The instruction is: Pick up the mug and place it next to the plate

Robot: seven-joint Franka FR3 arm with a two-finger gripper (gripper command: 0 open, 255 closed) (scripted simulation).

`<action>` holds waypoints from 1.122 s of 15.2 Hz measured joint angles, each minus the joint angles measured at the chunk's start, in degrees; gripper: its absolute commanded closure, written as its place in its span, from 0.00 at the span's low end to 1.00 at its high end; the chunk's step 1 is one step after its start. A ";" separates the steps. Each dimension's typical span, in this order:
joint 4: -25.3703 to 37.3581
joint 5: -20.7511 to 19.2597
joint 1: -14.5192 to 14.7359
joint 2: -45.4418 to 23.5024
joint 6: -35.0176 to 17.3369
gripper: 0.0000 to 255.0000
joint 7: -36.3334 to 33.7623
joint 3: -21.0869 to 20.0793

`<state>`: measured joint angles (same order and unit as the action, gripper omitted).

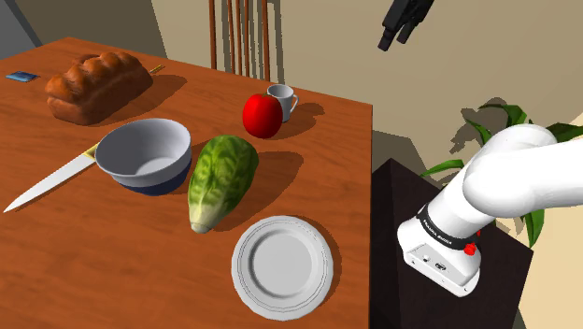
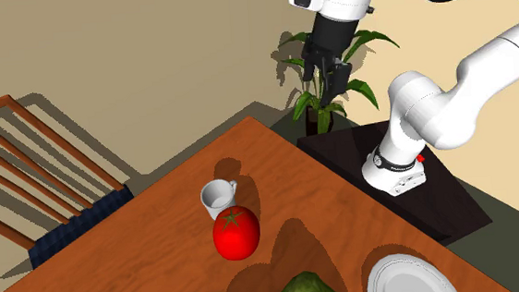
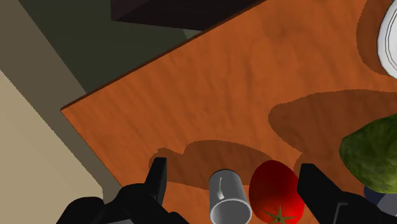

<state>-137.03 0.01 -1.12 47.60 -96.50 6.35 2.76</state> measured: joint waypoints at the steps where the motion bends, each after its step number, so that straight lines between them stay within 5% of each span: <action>1: 0.00 0.00 0.00 0.00 0.00 0.00 0.00 0.00; 17: 9.64 2.82 1.63 -32.75 -17.94 0.00 -2.41 -1.08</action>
<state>-127.40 2.83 0.51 14.85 -114.44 3.94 1.68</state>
